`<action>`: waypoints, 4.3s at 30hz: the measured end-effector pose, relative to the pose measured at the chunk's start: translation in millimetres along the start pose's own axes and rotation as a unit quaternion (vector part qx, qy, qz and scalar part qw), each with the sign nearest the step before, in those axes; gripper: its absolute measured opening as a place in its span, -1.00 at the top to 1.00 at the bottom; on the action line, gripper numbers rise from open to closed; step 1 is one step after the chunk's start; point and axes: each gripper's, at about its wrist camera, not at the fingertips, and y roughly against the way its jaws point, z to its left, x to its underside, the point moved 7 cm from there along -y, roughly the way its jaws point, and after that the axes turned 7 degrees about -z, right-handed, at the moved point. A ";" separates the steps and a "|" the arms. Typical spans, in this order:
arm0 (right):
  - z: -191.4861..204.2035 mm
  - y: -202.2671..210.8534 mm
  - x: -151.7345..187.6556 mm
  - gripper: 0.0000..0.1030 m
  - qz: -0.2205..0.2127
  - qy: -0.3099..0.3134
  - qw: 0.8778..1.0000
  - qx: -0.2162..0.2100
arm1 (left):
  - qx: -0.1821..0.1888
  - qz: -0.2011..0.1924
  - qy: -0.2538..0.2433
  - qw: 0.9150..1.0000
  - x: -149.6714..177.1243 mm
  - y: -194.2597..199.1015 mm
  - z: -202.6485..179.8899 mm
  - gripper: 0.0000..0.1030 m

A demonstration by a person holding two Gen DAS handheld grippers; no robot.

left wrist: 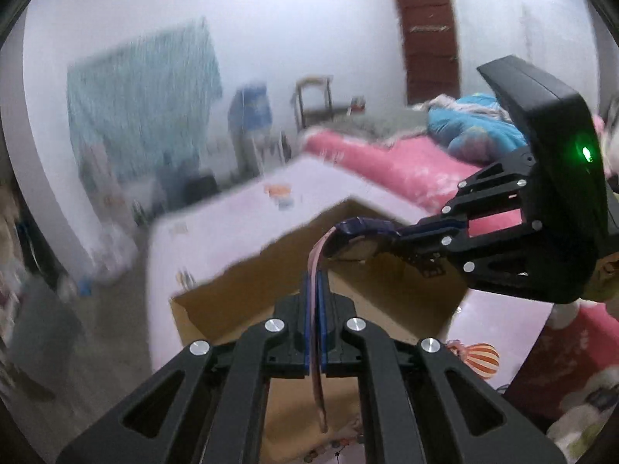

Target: Organize jewelry

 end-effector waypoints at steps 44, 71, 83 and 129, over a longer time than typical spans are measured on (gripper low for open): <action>-39.7 76.0 -3.1 -0.84 -0.105 -0.121 0.980 0.117 | -0.053 -0.004 0.125 0.991 26.4 56.3 61.0 -0.90; 66.7 40.0 143.3 -0.84 -0.019 -0.301 0.950 0.083 | -0.102 0.099 0.202 0.969 205.1 52.7 27.6 -0.90; 103.0 -0.6 135.9 -0.66 0.017 -0.338 0.940 -0.028 | -0.064 0.070 0.179 0.979 196.2 37.3 18.6 -0.67; 118.1 -35.6 125.4 0.69 0.070 -0.281 0.956 -0.039 | -0.016 0.171 0.163 0.971 222.5 6.4 -8.2 0.42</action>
